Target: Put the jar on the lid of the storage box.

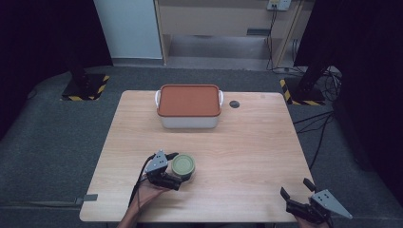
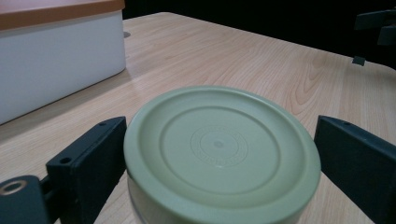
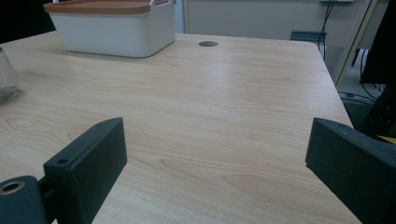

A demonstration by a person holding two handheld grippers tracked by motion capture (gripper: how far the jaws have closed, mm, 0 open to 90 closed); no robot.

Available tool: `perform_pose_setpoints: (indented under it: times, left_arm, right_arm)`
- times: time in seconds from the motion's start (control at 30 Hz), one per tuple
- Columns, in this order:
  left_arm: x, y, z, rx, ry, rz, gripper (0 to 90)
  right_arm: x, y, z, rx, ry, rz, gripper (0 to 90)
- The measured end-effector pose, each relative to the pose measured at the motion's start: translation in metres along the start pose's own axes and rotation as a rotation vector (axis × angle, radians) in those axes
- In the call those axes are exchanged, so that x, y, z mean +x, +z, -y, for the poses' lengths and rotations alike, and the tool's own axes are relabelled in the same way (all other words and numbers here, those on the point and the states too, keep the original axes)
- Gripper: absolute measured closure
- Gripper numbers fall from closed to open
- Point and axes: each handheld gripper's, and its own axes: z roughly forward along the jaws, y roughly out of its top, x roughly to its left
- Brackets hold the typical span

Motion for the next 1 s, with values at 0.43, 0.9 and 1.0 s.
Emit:
perform_pose_setpoints:
  times: [0.43, 0.9, 1.0]
  left_arm:
    - [0.002, 0.011, 0.008, -0.008, 0.008, -0.001, 6.7]
    - [-0.001, 0.013, 0.013, -0.028, 0.046, -0.007, 8.8]
    - [0.000, 0.013, 0.014, -0.029, 0.035, 0.001, 8.8]
  right_arm:
    - [-0.001, 0.000, 0.000, -0.002, 0.003, -0.004, 5.4]
    - [-0.002, 0.000, 0.001, -0.005, 0.008, -0.006, 5.4]
    - [-0.002, -0.001, 0.001, -0.005, 0.008, -0.006, 5.4]
